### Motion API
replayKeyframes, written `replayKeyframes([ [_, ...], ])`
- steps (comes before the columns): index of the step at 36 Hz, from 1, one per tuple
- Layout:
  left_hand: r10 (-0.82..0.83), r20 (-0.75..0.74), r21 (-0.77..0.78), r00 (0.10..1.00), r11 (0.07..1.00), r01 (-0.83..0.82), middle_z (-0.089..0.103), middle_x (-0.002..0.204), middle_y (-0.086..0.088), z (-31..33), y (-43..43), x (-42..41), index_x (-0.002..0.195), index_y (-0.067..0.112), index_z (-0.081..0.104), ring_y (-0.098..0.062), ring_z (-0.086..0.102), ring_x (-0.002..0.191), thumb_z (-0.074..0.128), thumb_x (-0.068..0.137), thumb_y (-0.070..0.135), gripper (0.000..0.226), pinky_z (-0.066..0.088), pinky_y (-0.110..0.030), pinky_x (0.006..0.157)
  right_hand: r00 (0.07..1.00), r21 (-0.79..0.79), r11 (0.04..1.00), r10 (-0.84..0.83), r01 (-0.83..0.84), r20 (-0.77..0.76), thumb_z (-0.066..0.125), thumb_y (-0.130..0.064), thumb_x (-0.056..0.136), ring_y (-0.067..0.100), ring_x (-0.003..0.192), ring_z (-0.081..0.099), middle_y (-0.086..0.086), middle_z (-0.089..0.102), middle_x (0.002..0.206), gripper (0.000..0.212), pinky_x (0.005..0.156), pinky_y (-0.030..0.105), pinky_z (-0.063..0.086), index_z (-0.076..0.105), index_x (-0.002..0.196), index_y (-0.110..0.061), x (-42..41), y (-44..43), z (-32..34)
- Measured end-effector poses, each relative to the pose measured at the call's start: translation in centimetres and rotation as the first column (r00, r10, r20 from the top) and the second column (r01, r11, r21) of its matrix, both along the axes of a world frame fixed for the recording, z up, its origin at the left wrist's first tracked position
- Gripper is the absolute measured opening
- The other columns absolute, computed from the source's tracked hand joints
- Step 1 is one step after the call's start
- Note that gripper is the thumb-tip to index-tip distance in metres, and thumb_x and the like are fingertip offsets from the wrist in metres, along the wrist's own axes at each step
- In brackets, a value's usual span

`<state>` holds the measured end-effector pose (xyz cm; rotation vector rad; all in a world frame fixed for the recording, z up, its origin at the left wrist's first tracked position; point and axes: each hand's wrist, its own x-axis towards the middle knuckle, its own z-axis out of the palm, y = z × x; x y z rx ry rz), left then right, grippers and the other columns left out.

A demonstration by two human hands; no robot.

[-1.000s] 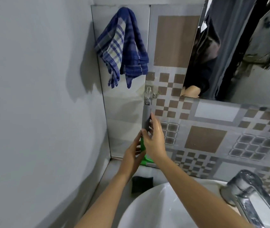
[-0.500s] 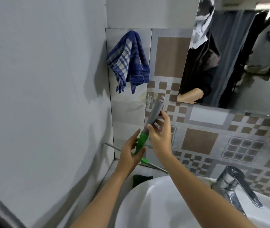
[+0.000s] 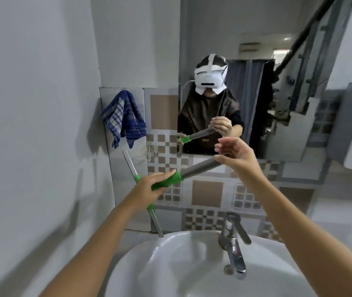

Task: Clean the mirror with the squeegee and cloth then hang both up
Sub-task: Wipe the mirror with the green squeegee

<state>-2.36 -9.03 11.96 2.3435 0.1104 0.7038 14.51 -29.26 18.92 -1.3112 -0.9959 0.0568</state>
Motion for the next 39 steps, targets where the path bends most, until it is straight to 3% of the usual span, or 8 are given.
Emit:
replayKeyframes([
  [4,-0.018,0.006,-0.012,1.000,1.000,0.018,0.055,0.128,0.009,1.9,-2.6,0.7,0.127,0.039,0.046,-0.002,0.054,0.107,0.061,0.087,0.009,0.053,0.047,-0.019,0.089,0.944,-0.355,0.923,-0.024,0.147,0.329,0.071,-0.007,0.079,0.002,0.085,0.065,0.002,0.070,0.096,0.025,0.080,0.017,0.051,0.066,0.099,-0.020,1.4,-5.0,0.0],
  [10,-0.062,0.014,0.061,0.998,0.996,0.061,0.054,0.122,0.015,3.8,-7.4,3.3,0.125,0.026,0.055,-0.003,0.049,0.116,0.064,0.085,0.007,0.046,0.038,-0.027,0.105,0.688,-0.469,0.792,0.086,0.391,0.720,0.068,-0.014,0.083,0.008,0.093,0.063,-0.002,0.069,0.107,0.036,0.086,0.015,0.047,0.063,0.119,-0.016,2.8,-9.7,-1.0],
  [17,-0.119,0.055,0.146,0.991,0.983,0.110,0.060,0.118,0.007,4.7,-12.3,6.5,0.124,0.019,0.058,-0.003,0.051,0.111,0.066,0.083,0.006,0.043,0.030,0.002,0.093,0.647,-0.490,0.730,0.086,0.477,0.758,0.062,-0.026,0.087,0.018,0.091,0.060,-0.001,0.065,0.109,0.039,0.078,0.037,0.051,0.052,0.124,-0.021,2.4,-11.6,-1.5],
  [22,-0.145,0.096,0.155,0.985,0.979,0.129,0.061,0.121,0.004,5.9,-13.7,7.7,0.123,0.021,0.059,-0.002,0.052,0.111,0.068,0.082,0.007,0.045,0.033,0.000,0.093,0.495,-0.392,0.667,0.040,0.633,0.868,0.051,-0.047,0.089,0.018,0.092,0.062,-0.006,0.065,0.107,0.037,0.069,0.036,0.049,0.048,0.120,-0.028,2.5,-11.4,-0.6],
  [26,-0.154,0.147,0.200,0.977,0.972,0.123,0.063,0.121,0.002,7.4,-13.1,8.2,0.121,0.018,0.061,-0.002,0.055,0.110,0.071,0.080,0.010,0.043,0.039,-0.009,0.096,0.463,-0.352,0.698,0.033,0.623,0.886,0.051,-0.048,0.089,0.015,0.093,0.062,-0.010,0.064,0.110,0.039,0.067,0.036,0.050,0.049,0.122,-0.028,2.7,-11.1,1.2],
  [32,-0.150,0.362,0.509,0.920,0.859,-0.060,0.068,0.108,0.001,11.6,-10.2,9.1,0.121,0.014,0.061,-0.008,0.059,0.099,0.068,0.082,0.029,0.043,0.047,-0.028,0.091,0.369,-0.212,0.743,-0.051,0.635,0.928,0.054,-0.048,0.086,0.011,0.089,0.062,-0.015,0.065,0.108,0.037,0.060,0.031,0.046,0.052,0.121,-0.033,3.8,-9.8,6.9],
  [35,-0.110,0.394,0.532,0.913,0.837,-0.128,0.063,0.119,0.000,15.2,-8.1,10.2,0.123,0.016,0.058,-0.004,0.049,0.113,0.050,0.085,0.049,0.051,0.040,-0.032,0.103,0.259,-0.107,0.744,-0.092,0.660,0.961,0.058,-0.048,0.084,0.011,0.085,0.061,-0.016,0.067,0.105,0.039,0.057,0.021,0.031,0.054,0.122,-0.038,4.7,-8.9,11.6],
  [39,-0.036,0.406,0.533,0.913,0.821,-0.205,0.030,0.147,0.009,20.1,-5.2,11.4,0.139,0.022,0.039,0.000,0.018,0.134,0.038,0.088,0.057,0.062,0.017,-0.031,0.111,0.202,-0.021,0.726,-0.163,0.687,0.966,0.060,-0.052,0.080,0.014,0.091,0.064,-0.013,0.067,0.109,0.044,0.064,0.023,0.034,0.054,0.123,-0.043,5.8,-7.6,17.7],
])
